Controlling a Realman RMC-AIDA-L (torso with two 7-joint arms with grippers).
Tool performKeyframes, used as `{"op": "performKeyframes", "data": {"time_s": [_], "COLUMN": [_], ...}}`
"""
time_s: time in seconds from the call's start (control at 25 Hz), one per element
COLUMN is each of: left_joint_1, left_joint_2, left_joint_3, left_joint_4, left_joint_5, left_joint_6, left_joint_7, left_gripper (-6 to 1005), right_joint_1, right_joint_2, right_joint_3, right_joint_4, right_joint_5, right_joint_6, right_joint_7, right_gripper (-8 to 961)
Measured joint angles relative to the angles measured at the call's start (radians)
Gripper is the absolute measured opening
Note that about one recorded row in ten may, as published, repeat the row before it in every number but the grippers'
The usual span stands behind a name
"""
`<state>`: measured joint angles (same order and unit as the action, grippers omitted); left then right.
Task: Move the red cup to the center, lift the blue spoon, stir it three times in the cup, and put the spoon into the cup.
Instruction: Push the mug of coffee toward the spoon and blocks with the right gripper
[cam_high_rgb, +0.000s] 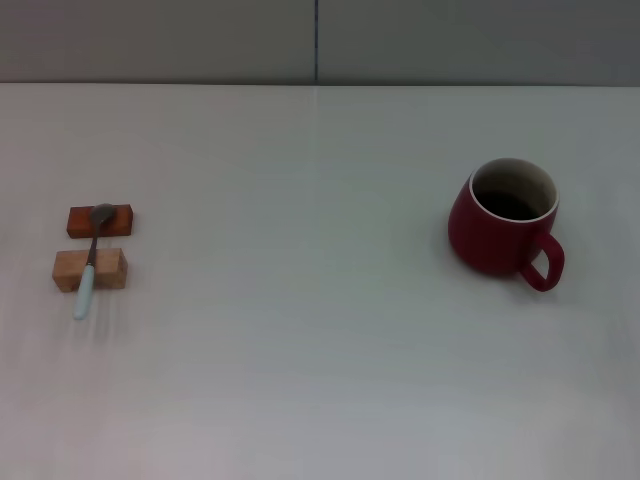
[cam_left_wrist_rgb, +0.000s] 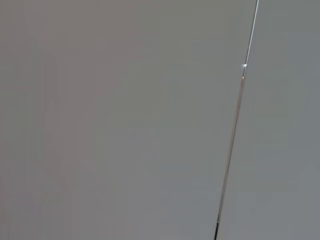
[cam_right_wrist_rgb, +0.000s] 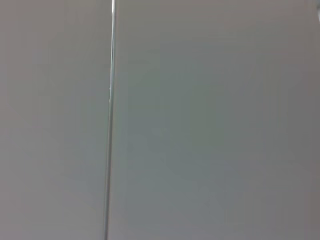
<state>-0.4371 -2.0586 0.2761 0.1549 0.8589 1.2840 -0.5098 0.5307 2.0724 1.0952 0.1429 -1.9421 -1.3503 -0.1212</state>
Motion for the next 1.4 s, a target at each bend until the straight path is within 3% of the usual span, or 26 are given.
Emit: {"op": "performKeyframes", "data": {"time_s": [1.12,1.4], "left_joint_1": [0.001,0.029], "left_joint_2": [0.000,0.000], "left_joint_3": [0.000,0.015], "left_joint_4": [0.000,-0.007], "left_joint_5": [0.002,0.004], "left_joint_6": [0.000,0.035], "left_joint_7": [-0.003,-0.057], "left_gripper": [834,833], "right_joint_1": [0.003,0.002], "right_joint_2": [0.000,0.000], "right_joint_3": [-0.002,0.003], "right_joint_4": [0.000,0.000], "right_joint_5": [-0.002,-0.002], "right_joint_6": [-0.001,-0.002], "right_joint_7": [0.000,0.000], "right_gripper": [624,623]}}
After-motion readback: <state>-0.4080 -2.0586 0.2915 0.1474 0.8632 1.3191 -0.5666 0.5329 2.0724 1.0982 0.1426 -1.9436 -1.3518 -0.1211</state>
